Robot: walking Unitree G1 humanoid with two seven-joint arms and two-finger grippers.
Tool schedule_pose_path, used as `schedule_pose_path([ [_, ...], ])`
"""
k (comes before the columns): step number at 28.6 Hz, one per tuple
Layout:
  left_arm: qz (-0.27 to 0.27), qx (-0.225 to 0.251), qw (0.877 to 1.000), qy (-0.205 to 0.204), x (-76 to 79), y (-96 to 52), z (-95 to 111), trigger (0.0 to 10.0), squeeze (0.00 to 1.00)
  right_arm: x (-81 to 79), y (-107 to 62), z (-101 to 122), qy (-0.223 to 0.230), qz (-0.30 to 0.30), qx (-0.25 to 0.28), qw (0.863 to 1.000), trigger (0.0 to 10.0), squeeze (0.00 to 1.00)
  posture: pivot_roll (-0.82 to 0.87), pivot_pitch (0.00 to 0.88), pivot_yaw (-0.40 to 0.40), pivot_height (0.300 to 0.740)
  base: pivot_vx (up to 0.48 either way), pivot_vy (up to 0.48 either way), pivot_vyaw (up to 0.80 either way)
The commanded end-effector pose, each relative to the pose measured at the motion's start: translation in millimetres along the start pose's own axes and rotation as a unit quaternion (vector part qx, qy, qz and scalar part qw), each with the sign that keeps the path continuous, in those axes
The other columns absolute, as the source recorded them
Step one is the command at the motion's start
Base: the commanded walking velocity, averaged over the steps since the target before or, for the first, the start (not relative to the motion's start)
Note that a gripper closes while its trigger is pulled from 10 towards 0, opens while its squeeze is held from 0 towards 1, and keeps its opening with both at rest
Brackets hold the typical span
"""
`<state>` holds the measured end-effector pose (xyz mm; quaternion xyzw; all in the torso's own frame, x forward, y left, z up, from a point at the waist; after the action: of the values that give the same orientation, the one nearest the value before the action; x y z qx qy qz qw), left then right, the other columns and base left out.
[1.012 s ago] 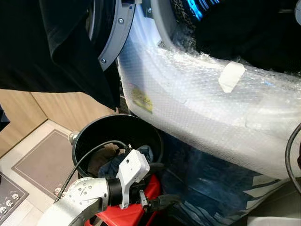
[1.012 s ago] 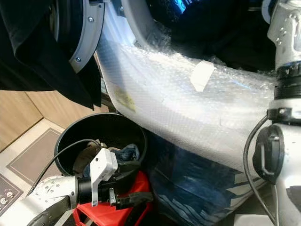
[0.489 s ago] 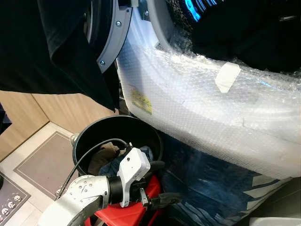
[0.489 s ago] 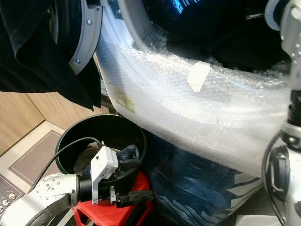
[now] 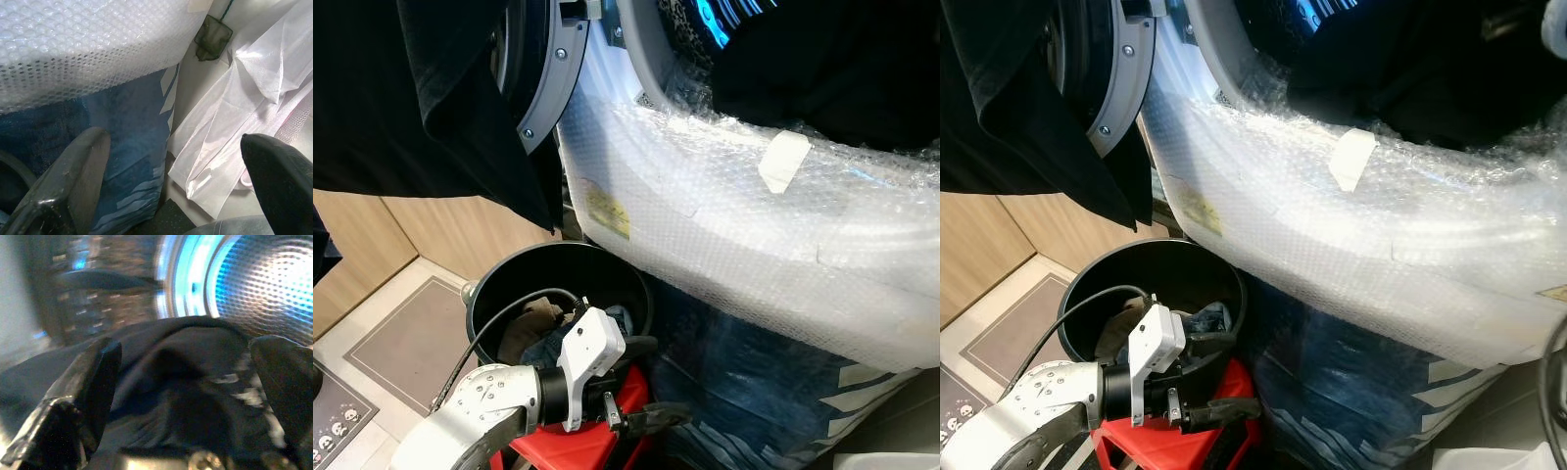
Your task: Clothes washing
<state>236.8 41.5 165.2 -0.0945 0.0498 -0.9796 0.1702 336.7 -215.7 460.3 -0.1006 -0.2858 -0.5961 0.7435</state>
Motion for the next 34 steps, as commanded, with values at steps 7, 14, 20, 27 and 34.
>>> schedule_pose_path([
  [7, -0.002, -0.007, 1.000, -0.002, 0.3, 0.0, -3, 10.0, 0.00, -43.4, -9.4, 9, -0.027, 0.118, 0.041, 0.992, 10.0, 0.00, -0.11, 0.115, 0.013, 0.740, 0.000, 0.000, 0.00],
  [14, -0.002, -0.008, 1.000, -0.003, 1.5, -0.2, -4, 10.0, 0.00, -85.4, -7.6, 3, -0.042, 0.198, 0.035, 0.979, 10.0, 0.00, -0.11, 0.115, 0.009, 0.740, 0.000, 0.000, 0.00],
  [20, 0.002, -0.007, 1.000, -0.003, 0.8, -0.1, -3, 10.0, 0.00, -86.2, 9.3, -2, -0.057, 0.167, 0.009, 0.984, 10.0, 0.00, -0.10, 0.125, 0.005, 0.740, 0.000, 0.000, 0.00],
  [27, 0.005, -0.007, 1.000, -0.006, 0.7, -0.1, -4, 10.0, 0.00, -84.6, 26.7, -2, -0.032, 0.151, -0.015, 0.988, 10.0, 0.00, -0.10, 0.131, -0.001, 0.740, 0.000, 0.000, 0.00],
  [34, 0.011, -0.006, 1.000, -0.007, 0.3, -0.6, -3, 10.0, 0.00, -67.1, 52.9, -6, -0.004, 0.080, -0.051, 0.995, 10.0, 0.00, -0.10, 0.139, -0.008, 0.740, 0.000, 0.000, 0.00],
])
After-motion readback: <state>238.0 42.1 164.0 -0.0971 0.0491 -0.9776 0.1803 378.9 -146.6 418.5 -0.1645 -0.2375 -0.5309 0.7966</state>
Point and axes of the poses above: a point about 5 cm out from each wrist's last joint towards the gripper, its own y axis pointing out of the wrist towards the gripper, its own z axis along the axis of the wrist's last joint, x = y × z, the point moved 5 cm from there along y, pointing out of the wrist towards the gripper, and after that the axes turned 10 degrees about -y, right-handed, at the moved point
